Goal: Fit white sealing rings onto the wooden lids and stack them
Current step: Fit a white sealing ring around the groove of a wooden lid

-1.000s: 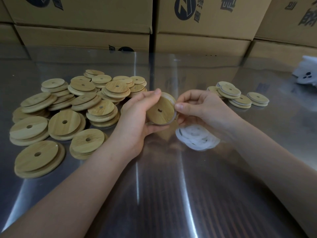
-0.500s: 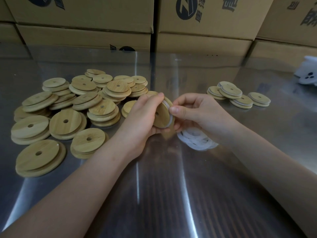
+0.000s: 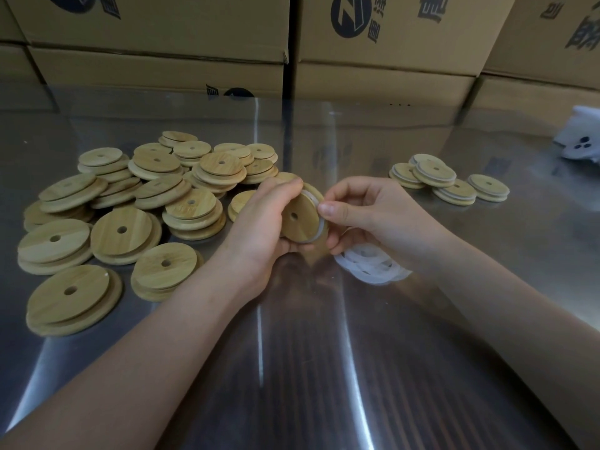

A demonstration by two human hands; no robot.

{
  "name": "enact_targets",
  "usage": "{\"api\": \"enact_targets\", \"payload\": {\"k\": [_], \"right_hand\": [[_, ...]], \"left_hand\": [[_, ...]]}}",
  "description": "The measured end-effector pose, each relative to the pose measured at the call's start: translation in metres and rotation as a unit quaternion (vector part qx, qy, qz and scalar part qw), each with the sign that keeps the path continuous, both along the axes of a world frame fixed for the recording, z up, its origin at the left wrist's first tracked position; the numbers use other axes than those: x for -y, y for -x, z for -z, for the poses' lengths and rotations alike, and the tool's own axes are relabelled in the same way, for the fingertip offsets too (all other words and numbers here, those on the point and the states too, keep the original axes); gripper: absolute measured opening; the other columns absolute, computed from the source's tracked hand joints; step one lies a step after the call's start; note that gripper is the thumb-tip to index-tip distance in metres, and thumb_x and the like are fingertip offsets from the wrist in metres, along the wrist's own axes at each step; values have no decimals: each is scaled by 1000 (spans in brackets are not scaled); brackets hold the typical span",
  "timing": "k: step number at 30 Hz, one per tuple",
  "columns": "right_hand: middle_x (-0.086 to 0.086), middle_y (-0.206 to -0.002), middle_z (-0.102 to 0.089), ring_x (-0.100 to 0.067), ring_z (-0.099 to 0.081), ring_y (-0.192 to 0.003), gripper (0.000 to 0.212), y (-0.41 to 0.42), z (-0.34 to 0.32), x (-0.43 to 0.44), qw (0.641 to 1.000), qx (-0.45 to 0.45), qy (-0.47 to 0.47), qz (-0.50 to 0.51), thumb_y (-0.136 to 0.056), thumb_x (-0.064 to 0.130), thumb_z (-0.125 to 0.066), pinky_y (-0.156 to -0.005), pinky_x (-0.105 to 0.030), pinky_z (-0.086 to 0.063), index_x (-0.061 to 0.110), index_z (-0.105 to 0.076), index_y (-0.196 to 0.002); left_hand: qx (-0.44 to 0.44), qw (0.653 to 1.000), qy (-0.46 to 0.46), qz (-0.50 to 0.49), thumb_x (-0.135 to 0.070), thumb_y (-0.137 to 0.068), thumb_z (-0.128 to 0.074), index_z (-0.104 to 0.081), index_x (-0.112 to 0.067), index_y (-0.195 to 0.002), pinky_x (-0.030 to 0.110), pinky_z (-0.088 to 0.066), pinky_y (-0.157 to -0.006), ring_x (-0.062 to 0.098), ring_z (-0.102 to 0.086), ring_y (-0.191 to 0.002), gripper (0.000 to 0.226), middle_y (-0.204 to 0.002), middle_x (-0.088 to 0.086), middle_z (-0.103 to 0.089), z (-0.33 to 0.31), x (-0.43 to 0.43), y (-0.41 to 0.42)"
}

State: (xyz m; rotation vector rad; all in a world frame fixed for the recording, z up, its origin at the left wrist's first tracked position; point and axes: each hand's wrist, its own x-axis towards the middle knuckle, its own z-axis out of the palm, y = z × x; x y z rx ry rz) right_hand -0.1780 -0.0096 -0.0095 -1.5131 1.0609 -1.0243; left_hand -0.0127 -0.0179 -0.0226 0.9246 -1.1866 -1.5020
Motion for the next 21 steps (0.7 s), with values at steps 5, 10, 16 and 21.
{"api": "enact_targets", "payload": {"k": [5, 10, 16, 21], "right_hand": [[-11, -71, -66, -22, -65, -59, 20, -1, 1, 1, 1000, 5, -6, -10, -70, 25, -75, -58, -34, -59, 11, -67, -81], [-12, -72, -67, -23, -65, -61, 21, 0, 1, 1, 1000, 8, -9, -11, -72, 25, -75, -59, -33, -59, 9, -66, -83], [-13, -72, -66, -24, -65, -61, 19, 0, -2, 0, 1000, 5, 2, 7, -78, 21, -70, -59, -34, -58, 5, -64, -86], [-15, -73, -64, -25, -65, -62, 7, -1, -1, -2, 999, -4, 24, 21, -88, 8, -64, -61, -37, -59, 4, -61, -84]], "left_hand": [[-6, 1000, 1, 2, -31, -101, -48, -57, -15, -101, 41, -55, -71, 22, -67, -81, 18, -89, 7, -64, -1, -2, 0], [-15, 1000, -6, 15, -39, -101, -45, -56, -8, -115, 38, -58, -69, 22, -70, -80, 36, -95, 11, -68, -2, -2, 0], [-32, 999, -14, -2, -38, -104, -39, -60, -10, -111, 31, -56, -58, 21, -72, -80, 35, -94, 10, -72, -1, -1, 0], [-65, 997, -29, -11, -24, -102, -46, -60, -13, -103, 39, -60, -64, 25, -72, -89, 18, -98, 10, -70, -1, -1, -2]]}}
